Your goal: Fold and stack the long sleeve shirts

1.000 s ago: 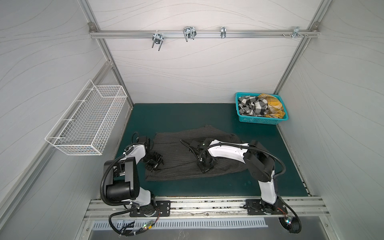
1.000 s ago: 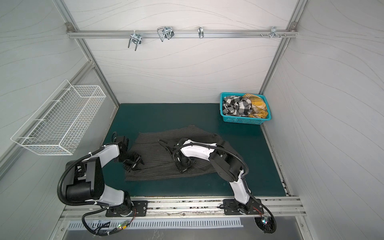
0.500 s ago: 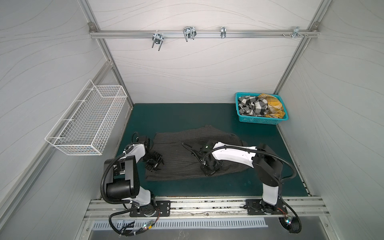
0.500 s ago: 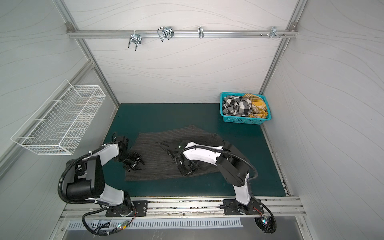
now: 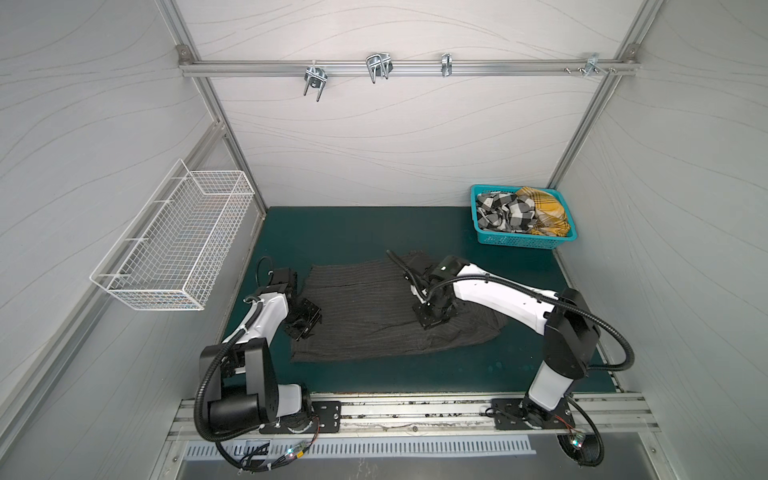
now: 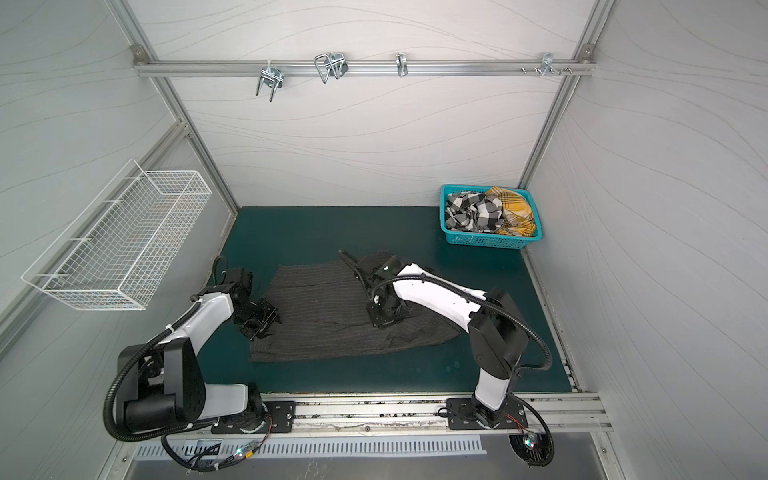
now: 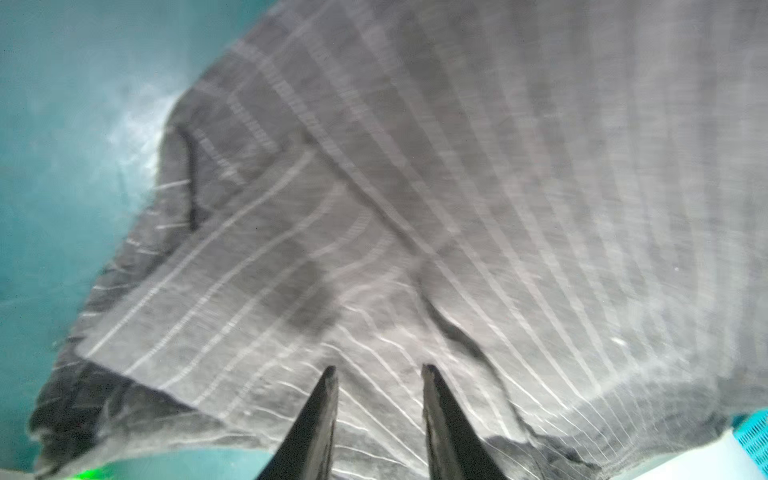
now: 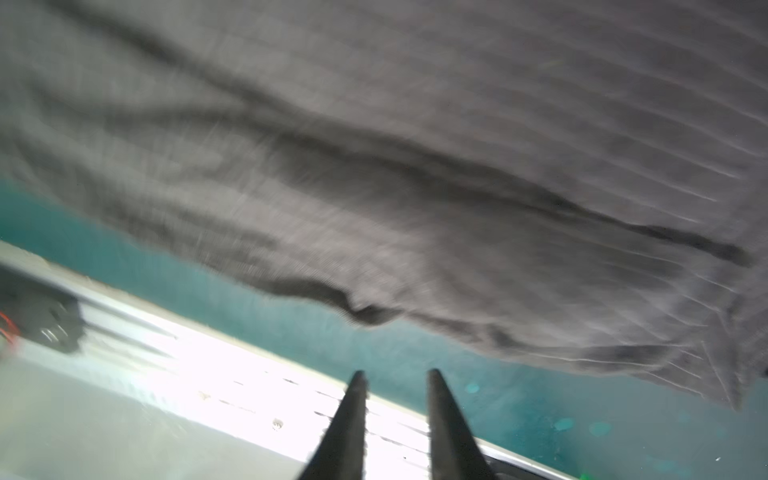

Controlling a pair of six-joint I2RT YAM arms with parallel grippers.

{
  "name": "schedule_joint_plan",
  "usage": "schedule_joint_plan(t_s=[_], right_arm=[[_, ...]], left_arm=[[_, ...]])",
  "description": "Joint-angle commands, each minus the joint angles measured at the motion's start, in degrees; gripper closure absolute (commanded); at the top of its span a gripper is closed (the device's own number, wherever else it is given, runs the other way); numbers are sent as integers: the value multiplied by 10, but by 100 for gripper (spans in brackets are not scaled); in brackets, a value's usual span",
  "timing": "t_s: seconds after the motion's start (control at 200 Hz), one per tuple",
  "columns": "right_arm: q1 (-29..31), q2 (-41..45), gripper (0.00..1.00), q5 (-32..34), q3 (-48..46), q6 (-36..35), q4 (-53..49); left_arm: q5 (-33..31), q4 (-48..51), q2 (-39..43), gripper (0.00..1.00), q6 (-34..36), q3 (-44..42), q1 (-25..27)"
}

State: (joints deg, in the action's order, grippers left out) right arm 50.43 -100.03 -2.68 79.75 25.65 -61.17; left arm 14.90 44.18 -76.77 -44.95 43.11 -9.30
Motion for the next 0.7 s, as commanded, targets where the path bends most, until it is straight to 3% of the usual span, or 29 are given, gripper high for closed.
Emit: schedule_joint_plan(t_s=[0.0,0.235,0.365,0.47,0.545,0.695], right_arm=[[-40,-32,78,-35,-45,5,22],[-73,-93,80,-58,-91,8,62],[-75,-65,77,-75,-102,12,52],[-75,-4,63,-65,-74,9,17],[-77,38,47,-35,-31,1,-6],[-114,85,31,43,45,3,5]], left_arm=[[13,-23,-26,70,-19,12,6],[10,-68,-106,73,-32,-12,5],[3,-54,-108,75,-26,-28,4],[0,-11,-49,69,-17,5,4],[-19,11,-5,58,10,74,5],[-60,-12,8,45,82,218,21]])
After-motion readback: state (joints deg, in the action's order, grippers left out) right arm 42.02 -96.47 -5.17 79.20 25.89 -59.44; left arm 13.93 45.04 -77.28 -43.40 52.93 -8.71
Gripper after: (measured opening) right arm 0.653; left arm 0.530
